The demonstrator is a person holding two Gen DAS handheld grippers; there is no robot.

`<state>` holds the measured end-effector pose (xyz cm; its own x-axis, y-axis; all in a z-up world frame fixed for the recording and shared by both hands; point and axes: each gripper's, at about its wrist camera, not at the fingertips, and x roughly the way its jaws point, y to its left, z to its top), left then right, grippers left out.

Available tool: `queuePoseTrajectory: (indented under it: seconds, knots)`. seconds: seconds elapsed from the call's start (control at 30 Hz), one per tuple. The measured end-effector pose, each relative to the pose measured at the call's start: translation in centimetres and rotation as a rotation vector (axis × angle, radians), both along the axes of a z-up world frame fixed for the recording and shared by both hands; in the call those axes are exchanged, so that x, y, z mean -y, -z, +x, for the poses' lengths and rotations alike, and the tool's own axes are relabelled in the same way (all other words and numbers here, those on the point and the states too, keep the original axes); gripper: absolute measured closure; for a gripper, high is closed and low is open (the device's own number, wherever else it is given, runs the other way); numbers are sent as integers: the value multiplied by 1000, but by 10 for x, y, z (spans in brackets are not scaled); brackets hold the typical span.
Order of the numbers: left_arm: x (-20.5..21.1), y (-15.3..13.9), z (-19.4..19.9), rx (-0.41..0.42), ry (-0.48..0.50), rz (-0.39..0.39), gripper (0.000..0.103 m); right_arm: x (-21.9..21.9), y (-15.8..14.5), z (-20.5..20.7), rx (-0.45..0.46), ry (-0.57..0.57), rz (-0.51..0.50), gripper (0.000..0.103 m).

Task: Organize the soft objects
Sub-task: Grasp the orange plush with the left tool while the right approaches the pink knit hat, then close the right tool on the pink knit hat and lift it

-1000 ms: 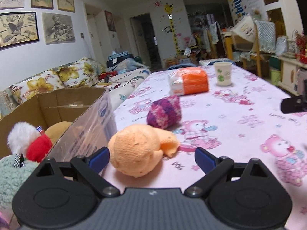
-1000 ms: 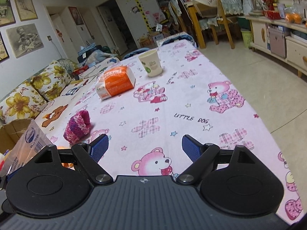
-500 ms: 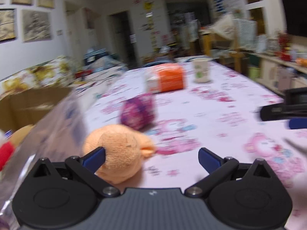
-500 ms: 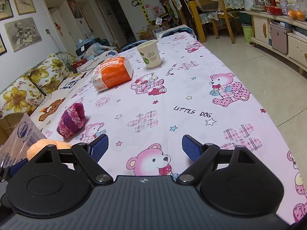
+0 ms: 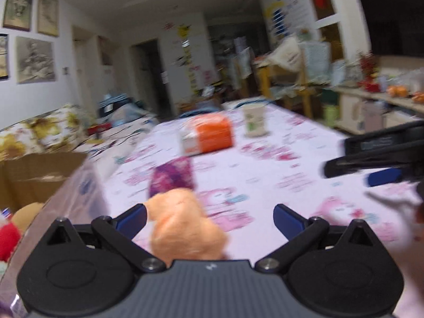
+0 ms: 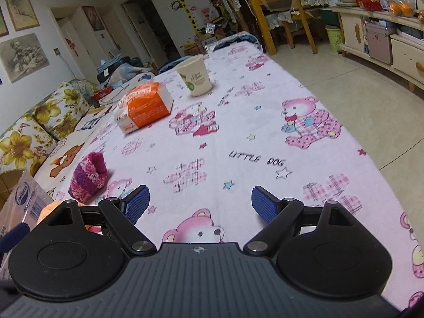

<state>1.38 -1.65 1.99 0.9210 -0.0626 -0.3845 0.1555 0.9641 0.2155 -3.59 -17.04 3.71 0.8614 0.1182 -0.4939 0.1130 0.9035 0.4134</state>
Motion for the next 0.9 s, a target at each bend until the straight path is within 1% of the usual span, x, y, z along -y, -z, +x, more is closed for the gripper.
queuePoseTrajectory:
  seconds: [0.07, 0.17, 0.23, 0.27, 0.3, 0.33, 0.37, 0.5, 0.6, 0.7, 0.9]
  knots:
    - [-7, 3, 14, -27, -42, 4, 2, -3, 2, 1, -7, -13, 0, 0]
    - [-16, 4, 28, -70, -45, -26, 2, -6, 2, 2, 1, -34, -11, 0]
    - [-20, 6, 34, -86, -55, -40, 5, -8, 2, 3, 1, -45, -22, 0]
    - [-22, 6, 37, -89, -60, -51, 11, -9, 3, 4, -3, -52, -19, 0]
    - [-24, 5, 39, -101, -55, -69, 21, -10, 4, 5, -7, -60, -14, 0]
    - [-25, 5, 40, -119, -44, -91, 28, -11, 5, 6, -11, -66, -11, 0]
    - [-26, 5, 41, -141, -30, -111, 39, -12, 5, 7, -14, -70, -12, 0]
    - [-25, 3, 36, -143, -16, -108, 47, -19, 3, 11, -6, -97, -21, 0]
    - [-28, 0, 33, -149, -4, -141, 49, -26, 1, 14, 9, -119, -23, 0]
    - [-28, -1, 28, -146, -1, -135, 49, -33, 0, 23, 11, -148, -7, 0]
    - [-31, -2, 19, -141, -2, -142, 50, -54, -11, 43, 64, -235, -7, 0]
